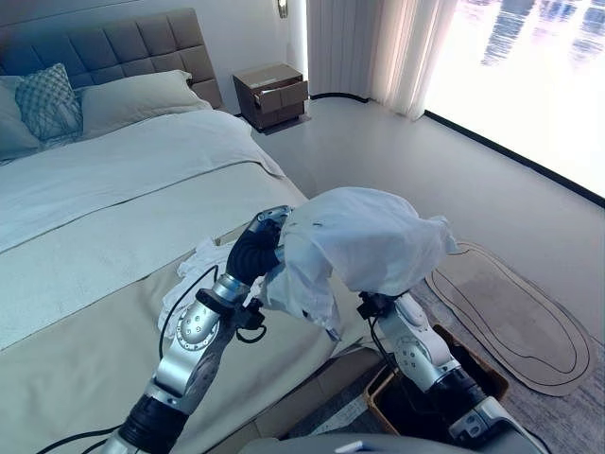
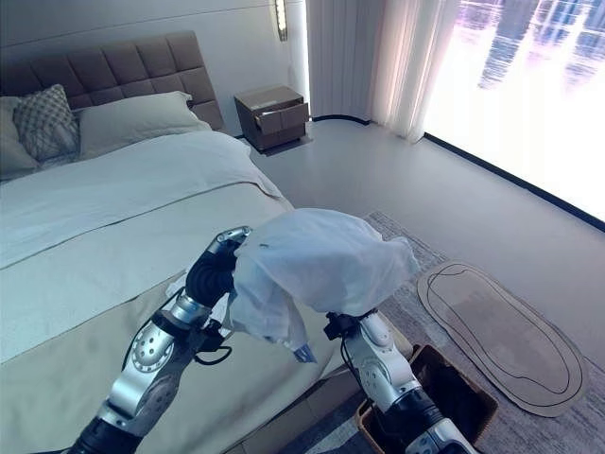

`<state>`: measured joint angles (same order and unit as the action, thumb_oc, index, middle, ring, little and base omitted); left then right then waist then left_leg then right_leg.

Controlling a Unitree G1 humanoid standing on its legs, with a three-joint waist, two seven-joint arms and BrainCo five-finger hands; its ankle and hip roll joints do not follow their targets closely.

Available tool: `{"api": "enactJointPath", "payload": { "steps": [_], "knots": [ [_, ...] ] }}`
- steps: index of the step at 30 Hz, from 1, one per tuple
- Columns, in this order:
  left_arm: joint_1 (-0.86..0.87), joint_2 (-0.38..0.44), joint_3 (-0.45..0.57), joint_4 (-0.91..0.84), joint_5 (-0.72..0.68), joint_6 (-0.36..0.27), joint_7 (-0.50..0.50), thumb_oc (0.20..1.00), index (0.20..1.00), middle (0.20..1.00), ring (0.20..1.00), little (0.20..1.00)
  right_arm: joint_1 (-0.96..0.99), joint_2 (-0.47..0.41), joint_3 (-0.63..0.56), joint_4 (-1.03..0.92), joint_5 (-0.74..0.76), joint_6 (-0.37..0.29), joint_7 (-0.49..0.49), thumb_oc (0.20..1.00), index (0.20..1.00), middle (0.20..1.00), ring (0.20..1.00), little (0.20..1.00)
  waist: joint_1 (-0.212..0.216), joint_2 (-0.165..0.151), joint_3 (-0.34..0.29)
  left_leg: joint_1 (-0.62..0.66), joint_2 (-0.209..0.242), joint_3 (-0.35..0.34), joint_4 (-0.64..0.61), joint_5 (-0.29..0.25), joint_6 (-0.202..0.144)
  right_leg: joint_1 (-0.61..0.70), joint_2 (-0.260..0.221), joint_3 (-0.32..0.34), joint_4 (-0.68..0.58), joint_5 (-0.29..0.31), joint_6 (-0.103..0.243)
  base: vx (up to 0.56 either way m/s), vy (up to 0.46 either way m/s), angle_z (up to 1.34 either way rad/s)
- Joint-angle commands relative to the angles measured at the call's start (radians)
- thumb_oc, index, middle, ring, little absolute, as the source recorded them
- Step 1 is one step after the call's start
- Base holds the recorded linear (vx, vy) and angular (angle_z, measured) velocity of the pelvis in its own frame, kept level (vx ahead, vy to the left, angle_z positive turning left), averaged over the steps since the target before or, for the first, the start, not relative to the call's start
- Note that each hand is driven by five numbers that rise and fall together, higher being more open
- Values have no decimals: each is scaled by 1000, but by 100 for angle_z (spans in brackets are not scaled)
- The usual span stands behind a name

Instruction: Pick up clothes into the bucket

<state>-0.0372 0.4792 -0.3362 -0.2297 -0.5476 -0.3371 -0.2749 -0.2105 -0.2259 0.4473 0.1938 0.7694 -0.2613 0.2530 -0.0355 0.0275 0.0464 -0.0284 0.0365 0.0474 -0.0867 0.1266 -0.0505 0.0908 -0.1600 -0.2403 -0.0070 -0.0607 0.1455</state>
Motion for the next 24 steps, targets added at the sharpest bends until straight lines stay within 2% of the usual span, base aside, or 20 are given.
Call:
{"api": "enactJointPath", "payload": {
  "steps": [1,10,24],
  "knots": [
    [-14,36,2,-82,-62,-43,-58,200,200,200,200,200,-98,42,-13,-94,52,-76,45,200,200,200,200,200,16,-51,-15,15,1,-6,40,-101,11,-87,-59,-5,-27,152,49,0,0,0],
    [23,66,21,-13,-30,-43,-88,200,200,200,200,200,-88,21,-17,-147,62,-80,76,200,200,200,200,200,12,-48,-14,17,-1,-6,41,-103,13,-90,-58,-1,-21,149,50,0,0,0],
    [61,25,50,66,-27,-37,-83,200,200,200,200,200,-52,27,-42,-142,121,-70,97,200,200,200,200,200,12,-48,-12,20,3,-11,43,-104,12,-84,-53,-3,-18,141,47,0,0,0]
  ]
}}
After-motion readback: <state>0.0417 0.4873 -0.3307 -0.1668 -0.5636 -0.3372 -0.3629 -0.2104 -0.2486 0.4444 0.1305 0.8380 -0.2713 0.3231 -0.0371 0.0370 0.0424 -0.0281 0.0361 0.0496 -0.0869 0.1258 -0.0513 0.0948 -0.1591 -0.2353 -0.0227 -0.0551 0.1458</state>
